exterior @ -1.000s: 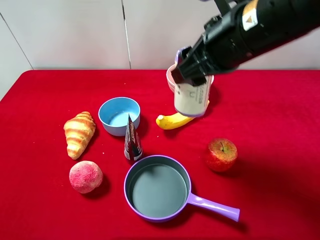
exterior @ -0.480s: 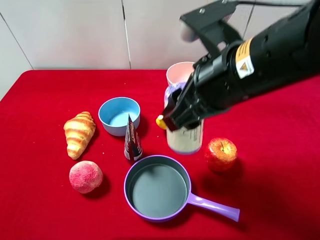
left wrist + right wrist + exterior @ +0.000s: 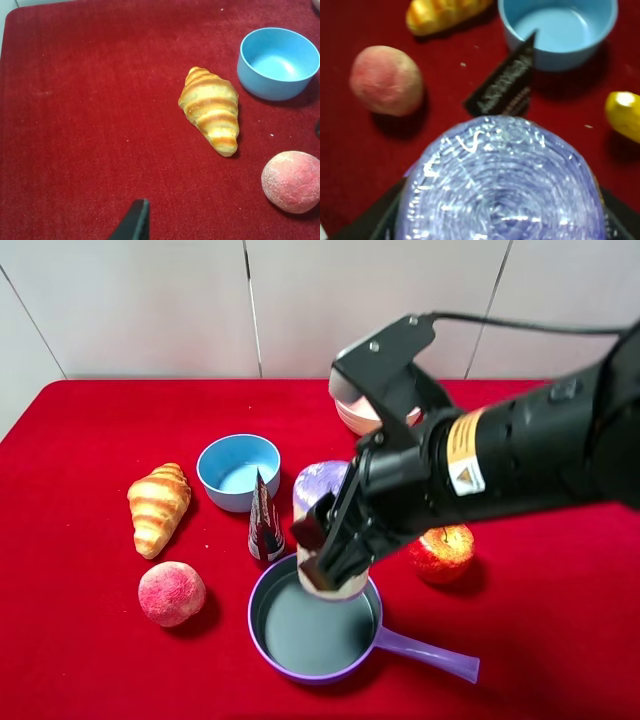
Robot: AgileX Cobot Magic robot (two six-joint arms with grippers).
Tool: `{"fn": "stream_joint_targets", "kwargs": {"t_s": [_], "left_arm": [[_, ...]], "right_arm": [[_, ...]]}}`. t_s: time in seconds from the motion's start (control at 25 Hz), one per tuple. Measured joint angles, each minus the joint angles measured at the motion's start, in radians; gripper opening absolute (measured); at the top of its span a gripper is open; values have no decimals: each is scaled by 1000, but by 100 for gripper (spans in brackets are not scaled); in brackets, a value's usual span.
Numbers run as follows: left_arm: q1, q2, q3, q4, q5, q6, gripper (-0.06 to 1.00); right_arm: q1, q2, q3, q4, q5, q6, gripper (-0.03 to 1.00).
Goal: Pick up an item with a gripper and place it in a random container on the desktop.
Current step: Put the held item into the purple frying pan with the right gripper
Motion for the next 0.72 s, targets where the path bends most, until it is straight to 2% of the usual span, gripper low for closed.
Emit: {"fn": "stream_joint_targets", "kwargs": {"t_s": [0.28, 0.72], "left_arm": [[0, 0, 0, 0, 0, 0, 99], [0, 0, 0, 0, 0, 0, 99]], "right_arm": [[3, 86, 73, 75, -122, -98, 46], [3, 281, 85, 87, -286, -196, 46]]}}
